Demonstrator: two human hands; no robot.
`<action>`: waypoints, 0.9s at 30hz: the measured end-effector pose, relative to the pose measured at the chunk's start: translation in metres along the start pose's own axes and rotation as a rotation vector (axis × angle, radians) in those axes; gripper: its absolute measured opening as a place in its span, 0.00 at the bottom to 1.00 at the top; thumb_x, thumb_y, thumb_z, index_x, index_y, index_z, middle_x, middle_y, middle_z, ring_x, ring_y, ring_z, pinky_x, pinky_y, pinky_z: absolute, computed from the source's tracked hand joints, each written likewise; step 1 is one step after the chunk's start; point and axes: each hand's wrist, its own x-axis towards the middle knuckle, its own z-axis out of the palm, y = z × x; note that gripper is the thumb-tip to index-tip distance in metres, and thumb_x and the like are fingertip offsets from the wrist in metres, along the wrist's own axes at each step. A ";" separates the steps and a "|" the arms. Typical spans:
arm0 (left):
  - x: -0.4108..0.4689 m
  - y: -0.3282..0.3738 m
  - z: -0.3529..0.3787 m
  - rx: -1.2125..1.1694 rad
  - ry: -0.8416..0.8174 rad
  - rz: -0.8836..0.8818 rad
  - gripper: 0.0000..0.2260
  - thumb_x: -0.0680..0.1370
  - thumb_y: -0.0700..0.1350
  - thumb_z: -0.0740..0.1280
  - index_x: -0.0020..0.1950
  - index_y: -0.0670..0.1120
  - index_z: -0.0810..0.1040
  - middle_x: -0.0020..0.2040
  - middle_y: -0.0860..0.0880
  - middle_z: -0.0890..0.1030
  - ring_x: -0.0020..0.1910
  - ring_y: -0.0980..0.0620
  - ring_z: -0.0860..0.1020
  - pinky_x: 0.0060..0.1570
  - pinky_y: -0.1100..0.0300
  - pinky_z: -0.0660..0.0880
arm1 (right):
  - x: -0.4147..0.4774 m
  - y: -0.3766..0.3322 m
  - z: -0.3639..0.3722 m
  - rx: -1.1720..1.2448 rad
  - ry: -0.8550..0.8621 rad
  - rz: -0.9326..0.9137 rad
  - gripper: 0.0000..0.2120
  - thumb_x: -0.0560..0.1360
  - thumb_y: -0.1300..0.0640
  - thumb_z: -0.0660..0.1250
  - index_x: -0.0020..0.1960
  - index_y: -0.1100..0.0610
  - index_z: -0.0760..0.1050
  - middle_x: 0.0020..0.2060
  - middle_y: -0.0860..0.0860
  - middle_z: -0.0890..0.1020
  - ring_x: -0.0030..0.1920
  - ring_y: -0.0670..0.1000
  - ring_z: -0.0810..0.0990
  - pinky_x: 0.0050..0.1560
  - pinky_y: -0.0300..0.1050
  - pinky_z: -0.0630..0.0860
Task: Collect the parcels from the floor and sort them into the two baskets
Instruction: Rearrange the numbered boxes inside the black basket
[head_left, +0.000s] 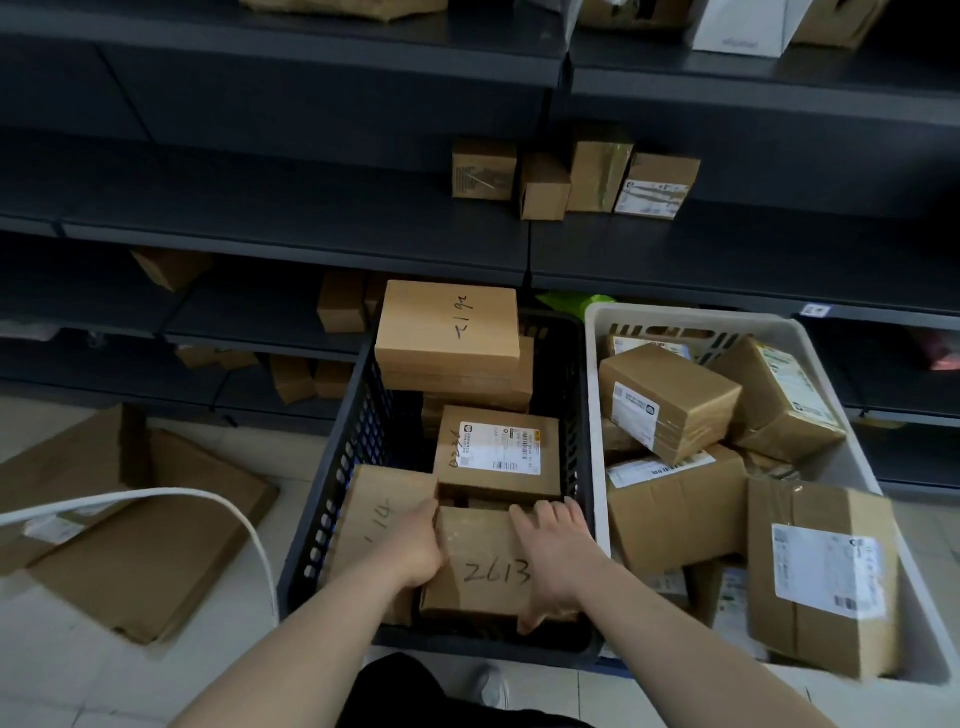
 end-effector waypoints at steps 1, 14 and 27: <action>0.000 -0.003 0.005 0.024 0.016 -0.008 0.24 0.76 0.44 0.67 0.71 0.51 0.67 0.65 0.49 0.75 0.63 0.50 0.74 0.63 0.55 0.71 | 0.000 0.000 0.004 0.007 -0.006 -0.004 0.64 0.59 0.33 0.76 0.79 0.56 0.42 0.73 0.60 0.59 0.75 0.62 0.55 0.76 0.62 0.41; 0.004 -0.020 0.021 0.249 0.099 0.034 0.31 0.77 0.44 0.65 0.78 0.55 0.57 0.69 0.47 0.71 0.65 0.47 0.73 0.63 0.53 0.72 | 0.010 -0.003 0.019 0.029 -0.010 -0.038 0.53 0.69 0.45 0.74 0.80 0.56 0.43 0.76 0.56 0.59 0.76 0.57 0.57 0.78 0.54 0.46; 0.021 -0.016 0.015 0.289 0.077 0.065 0.27 0.78 0.44 0.65 0.76 0.54 0.63 0.68 0.47 0.69 0.66 0.47 0.70 0.67 0.53 0.69 | 0.024 0.009 0.010 -0.153 0.024 0.023 0.22 0.73 0.57 0.69 0.67 0.58 0.72 0.60 0.57 0.75 0.61 0.57 0.73 0.62 0.50 0.70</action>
